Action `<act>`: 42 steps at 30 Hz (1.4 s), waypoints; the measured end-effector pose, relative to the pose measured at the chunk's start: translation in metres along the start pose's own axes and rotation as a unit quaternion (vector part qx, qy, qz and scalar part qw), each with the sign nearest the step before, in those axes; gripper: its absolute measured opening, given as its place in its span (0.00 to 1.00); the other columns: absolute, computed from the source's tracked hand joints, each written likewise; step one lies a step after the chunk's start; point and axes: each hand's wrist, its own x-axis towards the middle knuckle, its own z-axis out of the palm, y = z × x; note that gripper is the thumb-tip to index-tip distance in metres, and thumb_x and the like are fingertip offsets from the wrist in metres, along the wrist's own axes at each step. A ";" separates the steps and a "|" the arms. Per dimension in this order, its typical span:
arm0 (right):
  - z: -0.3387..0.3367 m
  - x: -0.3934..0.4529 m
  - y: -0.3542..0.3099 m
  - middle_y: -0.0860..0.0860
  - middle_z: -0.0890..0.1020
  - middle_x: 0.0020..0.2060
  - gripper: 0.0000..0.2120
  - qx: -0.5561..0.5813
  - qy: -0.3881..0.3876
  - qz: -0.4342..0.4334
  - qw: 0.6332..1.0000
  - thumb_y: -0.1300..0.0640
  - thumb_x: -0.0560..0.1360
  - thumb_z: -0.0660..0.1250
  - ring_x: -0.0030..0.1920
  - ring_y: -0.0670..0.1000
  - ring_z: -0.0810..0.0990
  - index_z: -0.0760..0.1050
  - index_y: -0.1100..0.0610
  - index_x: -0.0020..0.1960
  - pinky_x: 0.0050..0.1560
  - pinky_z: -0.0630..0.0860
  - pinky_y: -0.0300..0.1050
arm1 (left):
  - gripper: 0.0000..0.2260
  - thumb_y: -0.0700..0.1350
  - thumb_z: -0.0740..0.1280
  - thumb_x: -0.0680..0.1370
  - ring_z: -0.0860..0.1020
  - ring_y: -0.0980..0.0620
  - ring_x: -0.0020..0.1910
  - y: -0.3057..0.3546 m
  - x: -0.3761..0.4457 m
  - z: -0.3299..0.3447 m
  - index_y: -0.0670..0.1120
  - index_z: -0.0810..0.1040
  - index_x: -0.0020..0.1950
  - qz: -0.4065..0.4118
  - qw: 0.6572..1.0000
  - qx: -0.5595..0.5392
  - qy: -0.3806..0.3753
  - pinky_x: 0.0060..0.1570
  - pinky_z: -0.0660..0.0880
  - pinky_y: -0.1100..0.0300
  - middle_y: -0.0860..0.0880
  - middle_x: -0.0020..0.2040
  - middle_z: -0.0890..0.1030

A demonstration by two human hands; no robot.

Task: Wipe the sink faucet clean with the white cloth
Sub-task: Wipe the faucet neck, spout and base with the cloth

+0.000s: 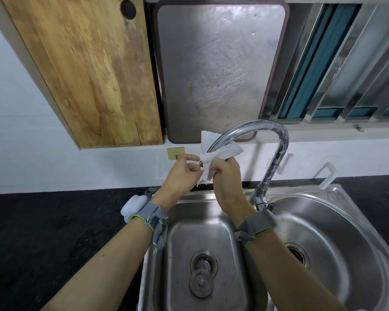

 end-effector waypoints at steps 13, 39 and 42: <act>0.011 0.006 0.011 0.46 0.82 0.53 0.17 -0.237 0.046 -0.063 0.968 0.53 0.77 0.70 0.55 0.45 0.81 0.70 0.53 0.62 0.57 0.78 0.37 | 0.22 0.36 0.67 0.74 0.77 0.47 0.41 -0.002 -0.002 -0.009 0.43 0.71 0.67 -0.031 0.999 -0.013 -0.038 0.57 0.77 0.45 0.40 0.46 0.78; 0.007 0.032 -0.064 0.59 0.77 0.65 0.16 0.237 0.083 0.046 0.967 0.62 0.81 0.64 0.66 0.57 0.77 0.71 0.64 0.68 0.69 0.72 0.53 | 0.16 0.44 0.71 0.76 0.75 0.51 0.40 0.017 -0.004 0.005 0.47 0.73 0.62 0.035 0.998 0.047 -0.030 0.51 0.78 0.47 0.46 0.44 0.77; 0.007 0.033 -0.063 0.57 0.79 0.63 0.17 0.239 0.085 0.042 0.966 0.61 0.80 0.65 0.65 0.56 0.78 0.71 0.63 0.68 0.68 0.73 0.53 | 0.15 0.45 0.72 0.75 0.75 0.52 0.39 0.015 -0.003 0.005 0.50 0.72 0.60 0.034 0.998 0.042 -0.025 0.50 0.78 0.47 0.48 0.42 0.76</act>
